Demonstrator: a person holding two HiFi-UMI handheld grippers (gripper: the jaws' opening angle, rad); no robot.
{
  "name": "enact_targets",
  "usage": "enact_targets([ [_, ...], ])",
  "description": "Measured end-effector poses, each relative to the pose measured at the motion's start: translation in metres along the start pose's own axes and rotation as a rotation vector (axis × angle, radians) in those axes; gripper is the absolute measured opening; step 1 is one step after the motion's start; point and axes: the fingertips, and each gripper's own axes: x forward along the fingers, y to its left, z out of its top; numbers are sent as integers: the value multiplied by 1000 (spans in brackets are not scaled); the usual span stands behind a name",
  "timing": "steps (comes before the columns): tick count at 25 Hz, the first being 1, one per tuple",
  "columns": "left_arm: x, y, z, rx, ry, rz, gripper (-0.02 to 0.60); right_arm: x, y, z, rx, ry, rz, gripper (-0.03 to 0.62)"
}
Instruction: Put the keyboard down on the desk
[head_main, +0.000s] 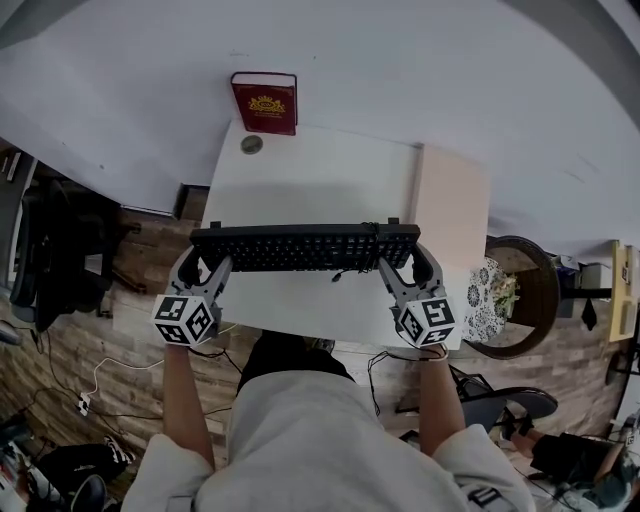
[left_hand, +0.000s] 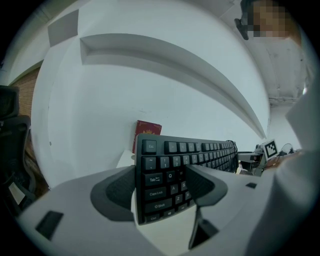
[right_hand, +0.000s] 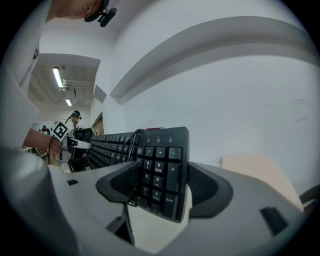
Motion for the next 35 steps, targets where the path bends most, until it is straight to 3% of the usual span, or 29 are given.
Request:
enact_targets([
  [35,31,13,-29,-12,103,-24,314,12,-10,-44,75,92,-38,311],
])
